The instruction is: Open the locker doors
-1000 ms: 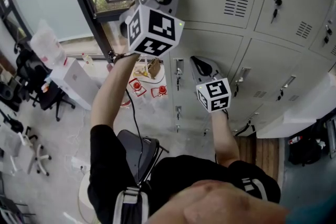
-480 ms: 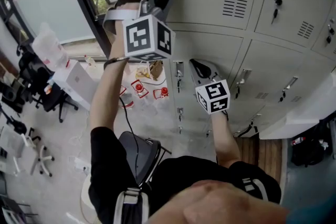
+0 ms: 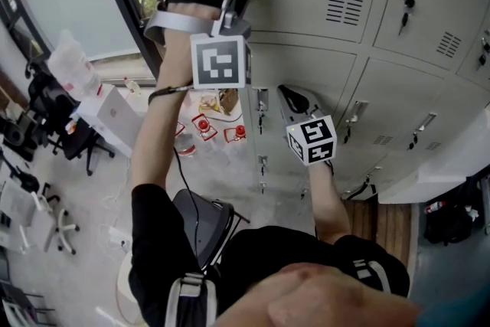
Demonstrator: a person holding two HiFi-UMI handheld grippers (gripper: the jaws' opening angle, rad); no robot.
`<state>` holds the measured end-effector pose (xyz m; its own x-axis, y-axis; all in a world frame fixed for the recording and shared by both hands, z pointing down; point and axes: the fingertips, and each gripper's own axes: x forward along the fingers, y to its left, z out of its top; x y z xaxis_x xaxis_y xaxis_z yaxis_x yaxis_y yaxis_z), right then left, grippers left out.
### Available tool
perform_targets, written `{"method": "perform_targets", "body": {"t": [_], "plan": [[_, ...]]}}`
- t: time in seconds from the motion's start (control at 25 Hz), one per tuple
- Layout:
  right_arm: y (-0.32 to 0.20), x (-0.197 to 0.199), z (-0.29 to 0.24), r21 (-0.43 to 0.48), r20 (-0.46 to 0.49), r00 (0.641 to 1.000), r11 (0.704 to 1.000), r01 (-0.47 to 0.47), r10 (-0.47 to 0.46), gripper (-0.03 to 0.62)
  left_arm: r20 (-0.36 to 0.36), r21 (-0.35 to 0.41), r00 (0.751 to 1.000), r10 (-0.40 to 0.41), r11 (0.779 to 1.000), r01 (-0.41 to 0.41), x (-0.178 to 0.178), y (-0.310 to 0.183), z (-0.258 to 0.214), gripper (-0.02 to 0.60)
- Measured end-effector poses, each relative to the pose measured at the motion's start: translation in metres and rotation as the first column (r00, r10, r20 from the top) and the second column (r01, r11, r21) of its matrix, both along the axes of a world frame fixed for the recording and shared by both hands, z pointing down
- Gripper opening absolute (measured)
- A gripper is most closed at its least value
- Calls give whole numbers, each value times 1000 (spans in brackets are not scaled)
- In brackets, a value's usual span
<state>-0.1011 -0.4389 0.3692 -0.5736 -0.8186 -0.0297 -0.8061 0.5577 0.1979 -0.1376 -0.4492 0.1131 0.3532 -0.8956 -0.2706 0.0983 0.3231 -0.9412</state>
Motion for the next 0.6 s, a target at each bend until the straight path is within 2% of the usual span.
{"method": "perform_targets", "body": {"t": [0.16,0.4,0.6], "plan": [[0,0,0,-3,-2,1000,1000,1,-1,15,-12,5,1000,2,1000,-2,0,-1,2,31],[-2,1,4,-15,-9,1000,1000,2,-2,15,-95,43,993,76,996,-73,0,3,-1,32],[-2,-1,9,-40,5,1000,999,23,-23,15,-230,-18,954,194,979,-204,-1,12,-2,47]]}}
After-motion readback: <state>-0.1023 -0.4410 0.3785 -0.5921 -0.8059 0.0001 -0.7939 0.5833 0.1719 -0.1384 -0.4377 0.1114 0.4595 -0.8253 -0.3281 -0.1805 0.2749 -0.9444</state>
